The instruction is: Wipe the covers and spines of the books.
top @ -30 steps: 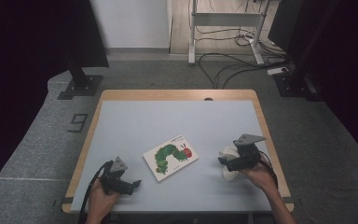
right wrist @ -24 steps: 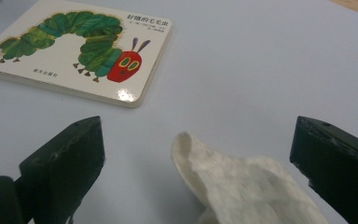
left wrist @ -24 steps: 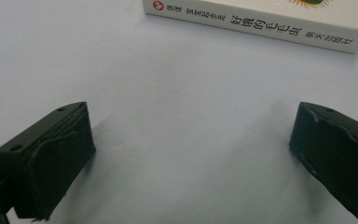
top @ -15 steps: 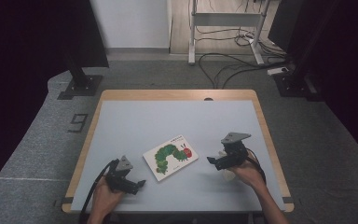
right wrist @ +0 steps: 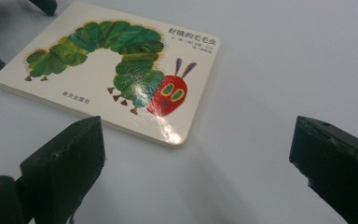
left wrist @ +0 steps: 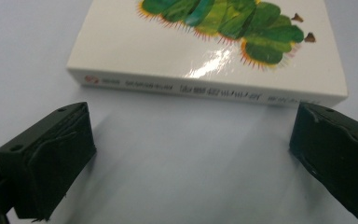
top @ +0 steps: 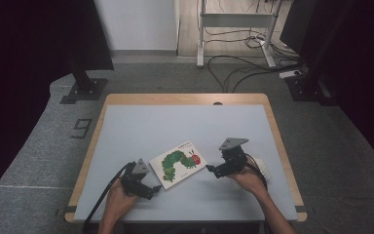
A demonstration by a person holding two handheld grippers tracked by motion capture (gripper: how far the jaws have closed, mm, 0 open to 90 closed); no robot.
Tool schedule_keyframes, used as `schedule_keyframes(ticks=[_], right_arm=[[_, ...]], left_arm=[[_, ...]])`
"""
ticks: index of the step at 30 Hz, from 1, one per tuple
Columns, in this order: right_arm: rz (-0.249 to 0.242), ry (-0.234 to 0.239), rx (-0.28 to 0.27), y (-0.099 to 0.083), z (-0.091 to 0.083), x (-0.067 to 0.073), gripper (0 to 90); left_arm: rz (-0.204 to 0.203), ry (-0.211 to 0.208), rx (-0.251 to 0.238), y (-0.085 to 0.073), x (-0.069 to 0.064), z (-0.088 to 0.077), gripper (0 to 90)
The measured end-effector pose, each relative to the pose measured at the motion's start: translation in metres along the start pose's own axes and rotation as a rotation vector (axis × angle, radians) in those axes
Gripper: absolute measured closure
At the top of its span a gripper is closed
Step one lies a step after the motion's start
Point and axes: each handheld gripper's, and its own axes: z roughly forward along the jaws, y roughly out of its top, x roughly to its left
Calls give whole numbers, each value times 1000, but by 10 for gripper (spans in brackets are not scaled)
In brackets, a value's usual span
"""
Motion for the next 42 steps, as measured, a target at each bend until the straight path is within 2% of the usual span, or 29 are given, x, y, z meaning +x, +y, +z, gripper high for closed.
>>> schedule_keyframes(ticks=[12,15,27,34,37,42], right_arm=[[-9,50,21,12,29,8,27],[-10,71,35,15,42,7,23],[33,131,55,15,70,-4,15],[49,169,68,19,85,-5,21],[43,175,90,20,91,-4,23],[54,181,88,21,95,-3,7]], left_arm=[[32,-28,3,5,-1,4,0],[37,-33,2,6,-3,6,0],[38,-36,2,8,-5,8,0],[35,-38,2,8,-5,8,0],[35,-39,1,8,-5,8,0],[34,-39,1,8,-5,8,0]])
